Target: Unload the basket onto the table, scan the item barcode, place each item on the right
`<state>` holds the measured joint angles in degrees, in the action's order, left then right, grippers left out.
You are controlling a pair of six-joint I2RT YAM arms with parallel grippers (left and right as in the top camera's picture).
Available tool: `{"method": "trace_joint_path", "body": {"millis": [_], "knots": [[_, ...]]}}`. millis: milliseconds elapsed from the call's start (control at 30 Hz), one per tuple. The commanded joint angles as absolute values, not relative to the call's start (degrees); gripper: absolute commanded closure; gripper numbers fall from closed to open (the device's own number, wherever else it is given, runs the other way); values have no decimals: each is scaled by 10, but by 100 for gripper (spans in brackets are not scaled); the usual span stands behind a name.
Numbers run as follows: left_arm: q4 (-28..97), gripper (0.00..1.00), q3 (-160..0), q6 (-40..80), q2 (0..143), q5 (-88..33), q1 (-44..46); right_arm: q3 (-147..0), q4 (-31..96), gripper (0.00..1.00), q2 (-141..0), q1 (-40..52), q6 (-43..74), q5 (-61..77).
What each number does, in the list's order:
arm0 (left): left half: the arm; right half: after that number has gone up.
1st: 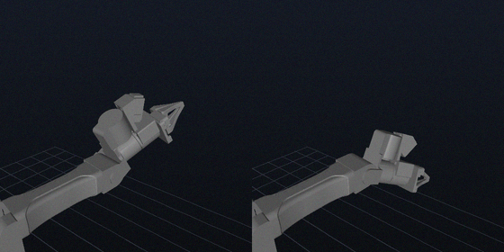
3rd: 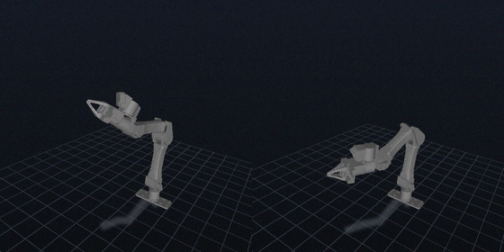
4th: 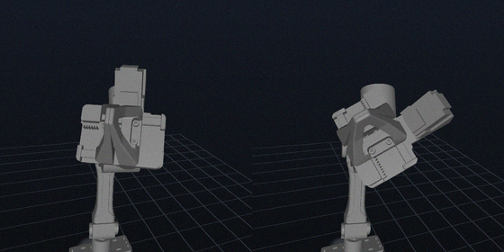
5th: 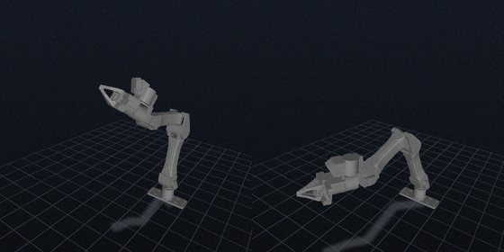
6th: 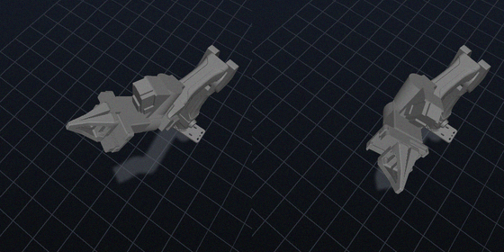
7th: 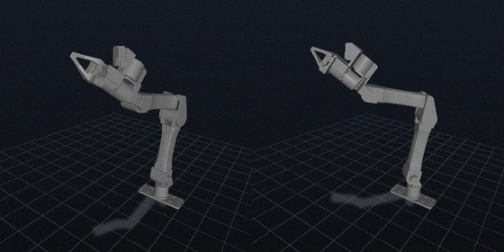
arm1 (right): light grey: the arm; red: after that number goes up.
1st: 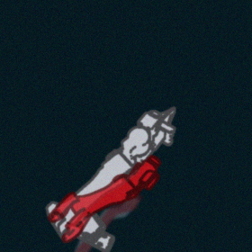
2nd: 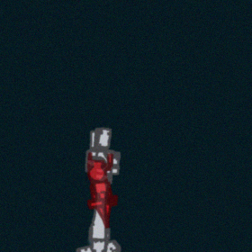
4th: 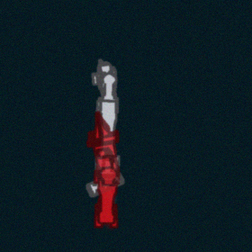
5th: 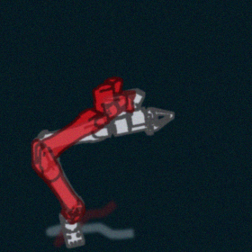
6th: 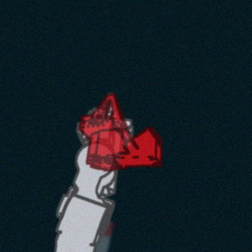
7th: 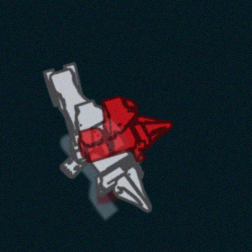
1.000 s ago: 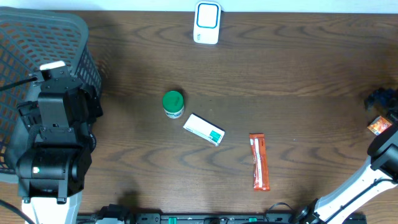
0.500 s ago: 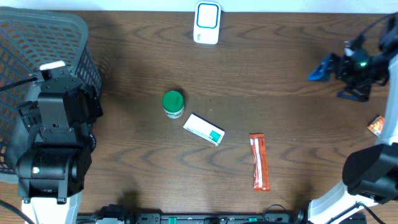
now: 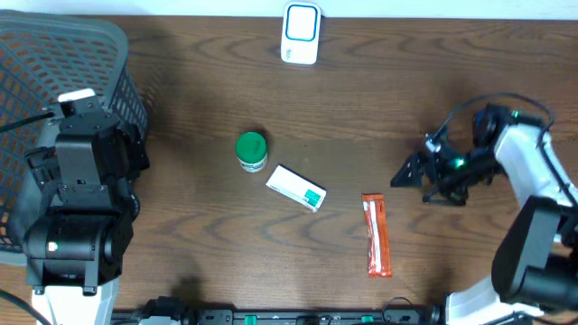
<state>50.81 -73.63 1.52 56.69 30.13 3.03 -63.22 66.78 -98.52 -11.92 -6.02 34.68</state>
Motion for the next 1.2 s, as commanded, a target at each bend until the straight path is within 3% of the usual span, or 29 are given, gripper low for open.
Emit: {"method": "trace_joint_path", "body": {"millis": [0,400,633,700,800,867,900,1167], "knots": [[508,4,-733,18,565,306,27,-574,593,1,-944,-113,10,365],[508,4,-733,18,565,306,27,-362,311,6,-936,-45,173,320],[508,4,-733,18,565,306,27,-314,259,14,-936,10,196,318],[508,4,-733,18,565,306,27,-310,258,25,-936,21,197,316],[508,4,-733,18,565,306,27,-309,263,55,-936,36,197,315],[508,4,-733,18,565,306,27,-309,263,93,-936,40,199,305],[508,4,-733,18,565,306,27,-309,263,99,-936,40,205,296],[508,4,-733,18,565,306,27,-309,207,99,-936,40,233,307]]}}
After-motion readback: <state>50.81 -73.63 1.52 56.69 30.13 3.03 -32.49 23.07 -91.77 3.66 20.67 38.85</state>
